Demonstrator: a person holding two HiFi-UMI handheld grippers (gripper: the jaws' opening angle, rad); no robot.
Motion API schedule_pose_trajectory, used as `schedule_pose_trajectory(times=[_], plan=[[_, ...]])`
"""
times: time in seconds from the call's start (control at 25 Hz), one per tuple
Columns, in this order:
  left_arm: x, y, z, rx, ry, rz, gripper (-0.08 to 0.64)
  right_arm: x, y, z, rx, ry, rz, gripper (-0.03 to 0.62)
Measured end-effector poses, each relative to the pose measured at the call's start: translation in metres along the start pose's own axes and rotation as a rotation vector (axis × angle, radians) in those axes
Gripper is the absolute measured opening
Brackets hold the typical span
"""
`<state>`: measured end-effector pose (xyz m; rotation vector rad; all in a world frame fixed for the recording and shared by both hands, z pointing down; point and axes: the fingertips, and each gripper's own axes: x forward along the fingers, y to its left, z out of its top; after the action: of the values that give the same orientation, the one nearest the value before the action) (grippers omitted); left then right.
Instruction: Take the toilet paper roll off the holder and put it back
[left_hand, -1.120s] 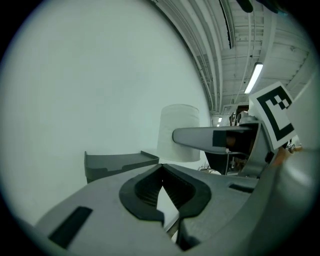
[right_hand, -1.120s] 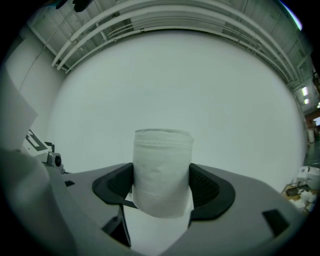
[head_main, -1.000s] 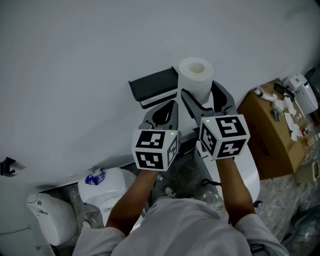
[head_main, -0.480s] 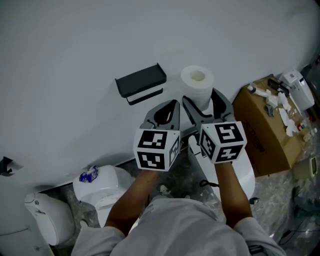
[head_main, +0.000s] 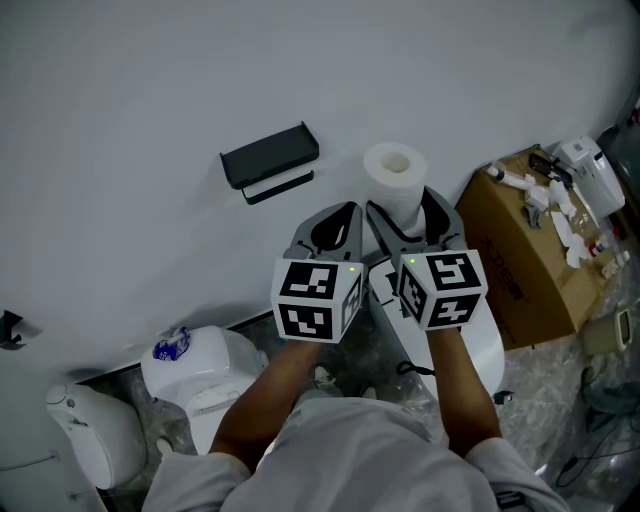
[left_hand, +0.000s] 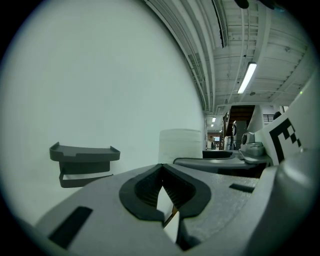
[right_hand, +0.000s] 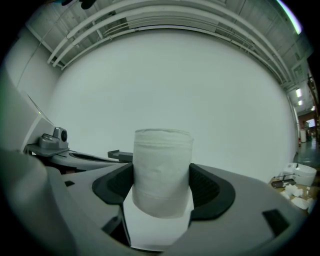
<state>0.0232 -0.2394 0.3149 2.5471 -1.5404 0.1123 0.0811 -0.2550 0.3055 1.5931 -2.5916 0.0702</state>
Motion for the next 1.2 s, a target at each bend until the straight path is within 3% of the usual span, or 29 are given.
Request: schedule_pose_trajectory(times=[1.2], plan=[[0.005,-0.004,0.0,0.009,0.009,0.009,0.005,-0.003,-0.006,0.003,0.004,-0.016,0.019,0.348]])
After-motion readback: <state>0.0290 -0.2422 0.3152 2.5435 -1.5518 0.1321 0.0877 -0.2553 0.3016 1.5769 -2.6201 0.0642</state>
